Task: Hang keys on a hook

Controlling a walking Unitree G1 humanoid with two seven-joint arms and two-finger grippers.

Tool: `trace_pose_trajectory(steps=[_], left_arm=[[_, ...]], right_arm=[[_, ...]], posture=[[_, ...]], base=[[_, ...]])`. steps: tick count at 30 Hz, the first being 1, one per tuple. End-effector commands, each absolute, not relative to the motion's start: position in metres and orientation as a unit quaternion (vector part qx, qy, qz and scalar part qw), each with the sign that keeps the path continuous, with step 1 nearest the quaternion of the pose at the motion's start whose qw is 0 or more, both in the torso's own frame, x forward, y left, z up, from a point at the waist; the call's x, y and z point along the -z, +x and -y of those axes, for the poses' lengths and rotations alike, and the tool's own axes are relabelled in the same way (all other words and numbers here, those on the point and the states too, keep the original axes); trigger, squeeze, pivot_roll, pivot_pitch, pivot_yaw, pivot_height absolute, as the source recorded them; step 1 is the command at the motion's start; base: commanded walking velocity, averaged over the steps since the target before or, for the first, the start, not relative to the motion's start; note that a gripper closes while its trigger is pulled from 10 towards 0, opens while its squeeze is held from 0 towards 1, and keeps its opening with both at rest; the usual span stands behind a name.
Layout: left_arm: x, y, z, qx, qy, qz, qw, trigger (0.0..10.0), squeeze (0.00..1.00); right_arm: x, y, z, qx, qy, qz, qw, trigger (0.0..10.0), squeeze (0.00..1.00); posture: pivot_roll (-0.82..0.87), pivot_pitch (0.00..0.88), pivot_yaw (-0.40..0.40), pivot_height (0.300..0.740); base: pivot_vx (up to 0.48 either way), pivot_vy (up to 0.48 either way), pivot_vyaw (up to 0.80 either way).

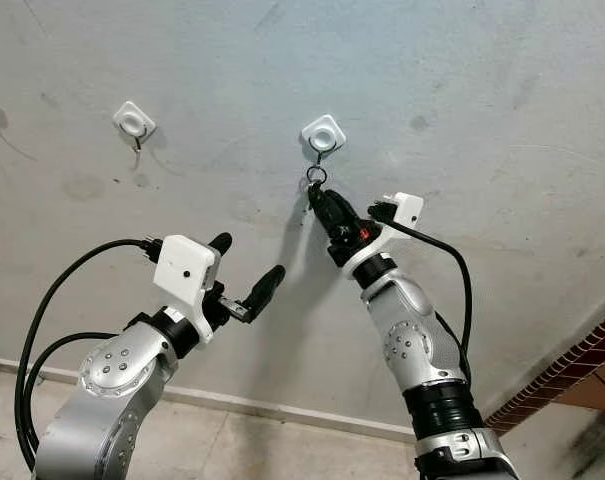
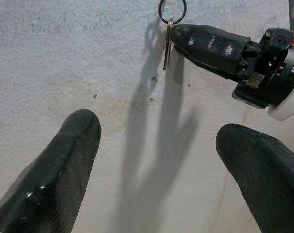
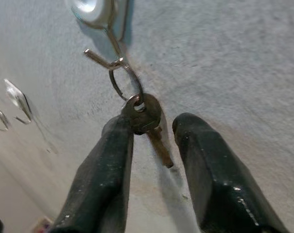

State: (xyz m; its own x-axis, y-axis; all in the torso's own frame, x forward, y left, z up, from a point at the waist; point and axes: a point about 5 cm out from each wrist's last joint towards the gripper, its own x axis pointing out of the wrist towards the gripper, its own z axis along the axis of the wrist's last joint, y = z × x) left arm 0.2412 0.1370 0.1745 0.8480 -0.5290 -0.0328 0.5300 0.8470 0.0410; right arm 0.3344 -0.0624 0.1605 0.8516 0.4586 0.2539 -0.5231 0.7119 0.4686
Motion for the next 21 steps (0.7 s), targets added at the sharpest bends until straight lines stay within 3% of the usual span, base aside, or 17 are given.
trace_pose_trajectory(steps=[1, 21], left_arm=[[-0.176, 0.241, -0.134, 0.282, 0.025, -0.007, 0.959, 10.0, 0.00], [-0.156, 0.242, -0.135, 0.268, 0.027, -0.033, 0.962, 10.0, 0.00]], right_arm=[[-0.169, 0.332, 0.068, -0.246, 0.242, 0.086, 0.935, 10.0, 1.00], [-0.169, 0.287, 0.113, -0.163, 0.105, 0.125, 0.973, 10.0, 1.00]], posture=[[0.27, 0.000, 0.002, 0.740], [0.24, 0.000, 0.005, 0.740]], base=[[0.000, 0.000, 0.00], [0.000, 0.000, 0.00]])
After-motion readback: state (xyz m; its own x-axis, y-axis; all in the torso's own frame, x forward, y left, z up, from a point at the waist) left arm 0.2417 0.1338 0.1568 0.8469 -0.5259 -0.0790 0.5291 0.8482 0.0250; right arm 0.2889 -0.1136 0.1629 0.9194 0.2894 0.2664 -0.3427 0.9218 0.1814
